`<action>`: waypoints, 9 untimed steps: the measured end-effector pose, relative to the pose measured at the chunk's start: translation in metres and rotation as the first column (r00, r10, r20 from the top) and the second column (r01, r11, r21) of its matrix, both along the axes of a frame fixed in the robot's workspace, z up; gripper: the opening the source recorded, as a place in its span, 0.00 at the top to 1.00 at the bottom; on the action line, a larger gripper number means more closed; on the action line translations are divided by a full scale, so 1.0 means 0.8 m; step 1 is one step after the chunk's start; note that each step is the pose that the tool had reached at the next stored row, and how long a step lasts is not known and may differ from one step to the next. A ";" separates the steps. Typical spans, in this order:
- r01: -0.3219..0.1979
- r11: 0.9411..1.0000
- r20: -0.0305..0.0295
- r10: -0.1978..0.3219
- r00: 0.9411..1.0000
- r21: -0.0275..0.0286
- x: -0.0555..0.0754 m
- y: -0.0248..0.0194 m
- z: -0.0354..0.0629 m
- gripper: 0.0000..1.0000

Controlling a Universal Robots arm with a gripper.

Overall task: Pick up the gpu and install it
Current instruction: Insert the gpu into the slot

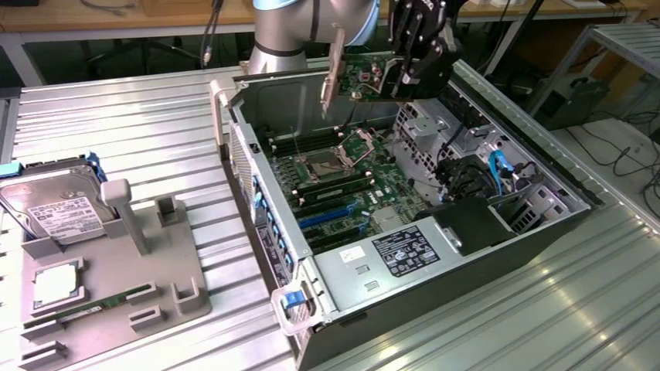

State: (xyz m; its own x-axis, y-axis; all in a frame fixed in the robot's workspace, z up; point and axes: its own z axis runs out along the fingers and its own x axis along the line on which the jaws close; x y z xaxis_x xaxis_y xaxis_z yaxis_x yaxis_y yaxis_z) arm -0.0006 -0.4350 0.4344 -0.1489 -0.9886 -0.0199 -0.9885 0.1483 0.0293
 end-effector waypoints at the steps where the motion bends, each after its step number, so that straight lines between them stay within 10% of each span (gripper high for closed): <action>1: -0.022 1.000 0.000 0.022 1.000 0.000 0.000 0.0000 0.000 0.72; 9: -0.109 0.994 0.006 0.109 0.994 -0.004 0.000 0.0001 -0.008 0.72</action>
State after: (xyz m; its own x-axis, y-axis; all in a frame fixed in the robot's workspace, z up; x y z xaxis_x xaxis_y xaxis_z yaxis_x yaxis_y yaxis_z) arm -0.0010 -0.4349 0.4283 -0.0406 -0.9990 -0.0169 -0.9989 0.0402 0.0225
